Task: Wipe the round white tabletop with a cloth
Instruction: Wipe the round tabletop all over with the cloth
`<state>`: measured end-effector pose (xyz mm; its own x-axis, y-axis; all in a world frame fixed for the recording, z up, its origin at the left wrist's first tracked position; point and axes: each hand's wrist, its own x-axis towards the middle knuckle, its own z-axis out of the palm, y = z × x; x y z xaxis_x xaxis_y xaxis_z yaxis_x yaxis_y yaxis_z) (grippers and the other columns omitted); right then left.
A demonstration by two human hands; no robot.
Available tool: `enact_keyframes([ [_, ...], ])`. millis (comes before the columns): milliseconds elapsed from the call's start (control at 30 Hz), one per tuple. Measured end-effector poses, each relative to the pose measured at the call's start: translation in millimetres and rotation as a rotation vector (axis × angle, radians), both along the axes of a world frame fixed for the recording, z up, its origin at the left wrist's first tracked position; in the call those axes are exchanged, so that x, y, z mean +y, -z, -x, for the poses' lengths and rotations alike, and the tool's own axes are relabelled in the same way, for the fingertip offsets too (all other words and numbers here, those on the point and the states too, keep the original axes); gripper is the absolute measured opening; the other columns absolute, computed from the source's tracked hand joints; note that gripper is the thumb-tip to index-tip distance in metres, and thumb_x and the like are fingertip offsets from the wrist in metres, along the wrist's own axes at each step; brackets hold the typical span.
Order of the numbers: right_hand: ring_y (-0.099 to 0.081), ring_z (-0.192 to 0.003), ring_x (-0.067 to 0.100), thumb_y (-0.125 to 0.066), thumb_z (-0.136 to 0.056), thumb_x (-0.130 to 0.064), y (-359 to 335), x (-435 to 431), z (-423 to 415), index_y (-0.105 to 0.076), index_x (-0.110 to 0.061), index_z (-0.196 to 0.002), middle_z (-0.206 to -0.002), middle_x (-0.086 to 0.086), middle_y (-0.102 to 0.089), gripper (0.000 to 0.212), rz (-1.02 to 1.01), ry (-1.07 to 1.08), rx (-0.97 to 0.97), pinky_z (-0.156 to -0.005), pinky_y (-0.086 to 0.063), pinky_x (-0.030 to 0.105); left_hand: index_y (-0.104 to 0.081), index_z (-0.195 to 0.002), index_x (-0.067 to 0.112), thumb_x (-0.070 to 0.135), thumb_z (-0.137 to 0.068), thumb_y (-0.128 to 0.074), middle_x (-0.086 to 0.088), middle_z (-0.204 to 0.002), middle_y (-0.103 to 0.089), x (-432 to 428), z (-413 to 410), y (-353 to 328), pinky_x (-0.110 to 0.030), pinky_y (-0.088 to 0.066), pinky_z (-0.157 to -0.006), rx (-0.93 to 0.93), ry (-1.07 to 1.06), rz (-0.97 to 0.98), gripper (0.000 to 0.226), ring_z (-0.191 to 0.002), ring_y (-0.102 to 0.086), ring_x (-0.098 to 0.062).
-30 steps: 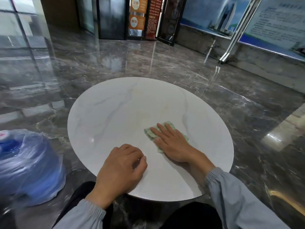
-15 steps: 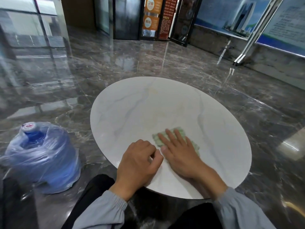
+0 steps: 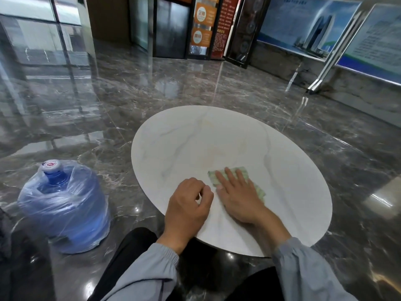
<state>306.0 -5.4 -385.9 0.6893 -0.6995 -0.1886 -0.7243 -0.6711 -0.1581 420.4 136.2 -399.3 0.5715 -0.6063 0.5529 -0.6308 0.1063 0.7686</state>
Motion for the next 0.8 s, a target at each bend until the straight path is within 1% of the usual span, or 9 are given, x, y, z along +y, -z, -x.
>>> enact_keyframes([
  [133,0.024,-0.156,0.024,-0.03,-0.107,-0.042,5.8,65.3,-26.5,0.002,-0.036,-0.164,-0.172,-0.007,0.016,0.066,0.04,-0.255,-0.036,-0.126,0.011,0.049,-0.055,-0.075,0.015,0.022,-0.098,-0.049,0.008,-0.074,-0.054,6.9,-5.9,-3.0,-0.019,-0.041,-0.07,0.192,0.006,0.173,0.025,-0.074,-0.054,-0.016],
  [267,0.025,-0.153,0.008,-0.019,-0.11,-0.052,-4.3,77.3,-13.9,-0.003,-0.035,-0.165,-0.171,-0.012,0.013,0.06,-0.074,-0.243,-0.168,-0.127,0.009,0.039,-0.062,-0.086,0.023,0.031,-0.097,-0.052,0.01,-0.085,-0.063,18.9,-18.2,-11.3,-0.016,-0.045,-0.074,0.34,-0.007,0.174,0.016,-0.083,-0.062,-0.015],
  [333,0.021,-0.153,0.002,-0.021,-0.108,-0.058,-7.5,74.2,6.0,-0.01,-0.031,-0.166,-0.172,-0.013,0.006,0.065,-0.122,-0.158,-0.286,-0.127,0.006,0.032,-0.064,-0.091,0.029,0.031,-0.094,-0.056,0.013,-0.091,-0.064,21.8,-24.6,-13.6,-0.014,-0.044,-0.077,0.231,0.001,0.056,0.009,-0.09,-0.063,-0.012],
  [433,-0.006,-0.158,0.012,-0.03,-0.109,-0.048,-0.7,68.9,39.5,-0.039,-0.023,-0.157,-0.168,-0.007,-0.026,0.055,0.032,0.074,-0.428,-0.127,-0.008,0.031,-0.071,-0.103,0.021,0.027,-0.095,-0.057,0.011,-0.106,-0.068,14.8,-24.3,-16.1,-0.022,-0.045,-0.093,-0.153,0.092,-0.146,0.018,-0.103,-0.062,-0.009],
  [500,-0.03,-0.15,0.02,-0.036,-0.109,-0.036,7.1,71.8,55.6,-0.057,-0.016,-0.14,-0.152,0.0,-0.049,0.042,0.13,0.212,-0.519,-0.125,-0.016,0.029,-0.069,-0.129,0.015,0.033,-0.102,-0.052,-0.001,-0.136,-0.065,1.2,-16.8,-17.1,-0.034,-0.041,-0.111,-0.393,0.23,-0.377,0.037,-0.13,-0.058,-0.02],
  [567,-0.042,-0.139,0.021,-0.041,-0.109,-0.027,16.7,76.7,62.0,-0.063,-0.012,-0.127,-0.137,0.003,-0.058,0.032,0.245,0.184,-0.513,-0.125,-0.021,0.032,-0.045,-0.157,0.015,0.04,-0.111,-0.039,-0.004,-0.168,-0.038,-11.9,-8.1,-13.6,-0.036,-0.021,-0.126,-0.572,0.34,-0.626,0.053,-0.157,-0.03,-0.022],
  [600,-0.042,-0.137,0.02,-0.041,-0.109,-0.026,21.3,78.4,63.6,-0.064,-0.011,-0.125,-0.135,0.005,-0.06,0.031,0.277,0.162,-0.505,-0.125,-0.022,0.033,-0.031,-0.164,0.017,0.044,-0.113,-0.031,-0.001,-0.174,-0.023,-17.0,-5.8,-10.3,-0.035,-0.01,-0.129,-0.621,0.381,-0.721,0.058,-0.162,-0.015,-0.019],
  [667,-0.037,-0.141,0.019,-0.039,-0.109,-0.028,25.4,79.5,64.2,-0.063,-0.011,-0.128,-0.139,0.006,-0.058,0.034,0.259,0.146,-0.515,-0.125,-0.021,0.032,-0.014,-0.168,0.021,0.049,-0.113,-0.021,0.004,-0.177,-0.007,-21.2,-4.6,-2.8,-0.033,0.002,-0.129,-0.657,0.398,-0.804,0.062,-0.163,0.0,-0.014],
  [800,-0.036,-0.145,0.023,-0.032,-0.107,-0.037,26.6,79.4,60.8,-0.057,-0.011,-0.136,-0.145,0.006,-0.052,0.046,0.229,0.167,-0.457,-0.122,-0.026,0.033,-0.003,-0.169,0.025,0.056,-0.11,-0.018,0.009,-0.177,0.004,-21.8,-10.0,4.3,-0.031,0.01,-0.128,-0.621,0.382,-0.835,0.068,-0.161,0.01,-0.007],
])
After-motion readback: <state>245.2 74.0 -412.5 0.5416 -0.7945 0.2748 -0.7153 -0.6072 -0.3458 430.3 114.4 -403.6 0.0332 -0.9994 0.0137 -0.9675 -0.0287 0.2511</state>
